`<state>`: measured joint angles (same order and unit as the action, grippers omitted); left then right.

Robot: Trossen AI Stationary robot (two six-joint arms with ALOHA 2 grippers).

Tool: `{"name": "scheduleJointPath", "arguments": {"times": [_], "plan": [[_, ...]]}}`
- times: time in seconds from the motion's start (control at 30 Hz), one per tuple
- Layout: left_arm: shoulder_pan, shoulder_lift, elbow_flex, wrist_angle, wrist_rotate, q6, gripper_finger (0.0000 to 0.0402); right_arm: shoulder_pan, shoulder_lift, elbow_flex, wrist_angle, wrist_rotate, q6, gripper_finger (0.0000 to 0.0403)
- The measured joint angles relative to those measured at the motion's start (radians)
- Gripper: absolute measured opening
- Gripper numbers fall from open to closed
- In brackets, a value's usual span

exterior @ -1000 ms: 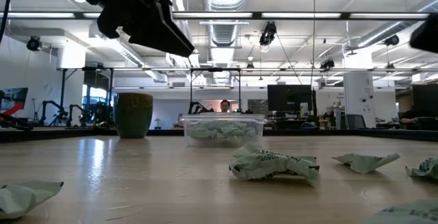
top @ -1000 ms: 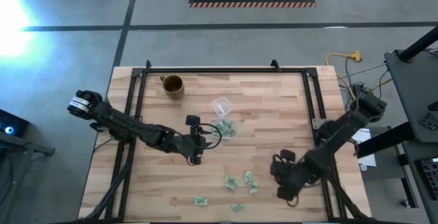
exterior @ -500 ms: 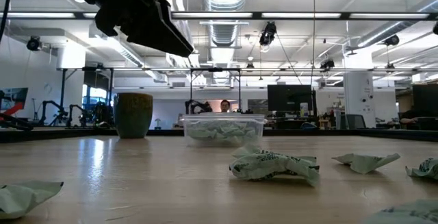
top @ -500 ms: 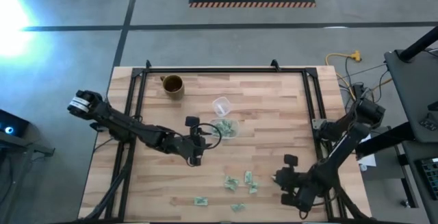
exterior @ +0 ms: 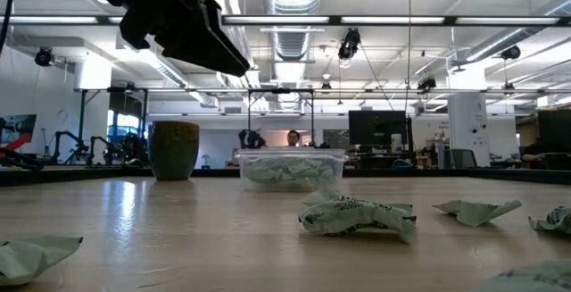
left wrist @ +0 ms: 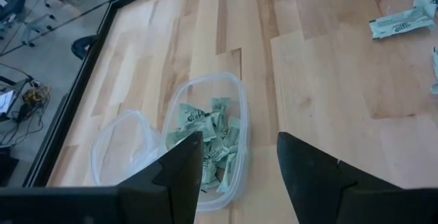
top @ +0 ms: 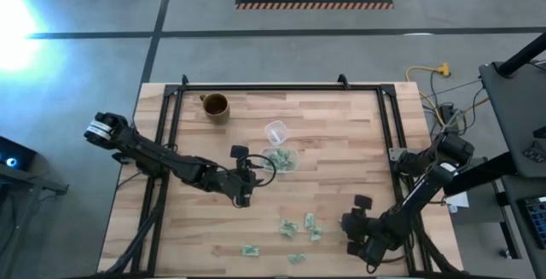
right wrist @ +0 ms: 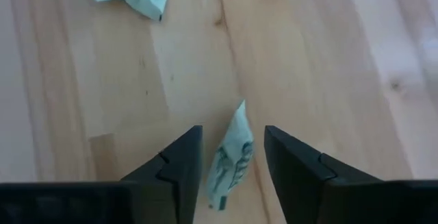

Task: Pick and place Stevia / Truvia into bins
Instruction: Put the stevia packet into the bottom transparent container

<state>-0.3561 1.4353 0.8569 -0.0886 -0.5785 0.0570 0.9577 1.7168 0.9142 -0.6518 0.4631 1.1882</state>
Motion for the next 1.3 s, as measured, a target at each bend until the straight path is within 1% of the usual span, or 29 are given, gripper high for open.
{"name": "scheduleJointPath", "arguments": {"times": [0.07,0.17,0.33,0.43,0.57,0.73,0.93,1.1,1.3], "plan": [[0.000,0.000,0.000,0.000,0.000,0.000,0.0171,0.000,0.000,0.000,0.000,-0.019,0.020,0.0157],[0.001,0.000,0.000,0.000,0.000,0.000,0.0171,0.001,0.000,-0.003,0.003,-0.020,0.039,0.0162],[0.001,0.000,0.000,0.000,0.000,0.000,0.0171,0.000,0.001,-0.028,0.003,-0.020,0.064,0.0152],[0.000,0.000,0.000,0.000,0.000,0.000,0.0171,0.000,0.001,-0.050,0.004,-0.019,0.100,0.0140],[0.000,0.000,0.000,0.000,0.000,0.000,0.0171,0.001,0.000,-0.061,0.013,-0.017,0.110,0.0120],[0.000,0.000,0.000,-0.001,0.000,0.000,0.0171,0.000,0.000,-0.060,0.010,0.000,0.044,0.0075],[0.000,0.000,0.000,-0.001,0.000,0.000,0.0171,-0.001,0.002,-0.059,0.011,0.116,-0.058,0.0016],[0.000,0.000,0.000,-0.002,0.000,0.000,0.0171,-0.002,0.001,-0.059,0.013,0.290,-0.157,0.0010],[0.000,0.000,0.000,-0.006,0.000,0.000,0.0171,-0.038,-0.005,-0.058,0.017,0.562,-0.299,0.0009]]}}
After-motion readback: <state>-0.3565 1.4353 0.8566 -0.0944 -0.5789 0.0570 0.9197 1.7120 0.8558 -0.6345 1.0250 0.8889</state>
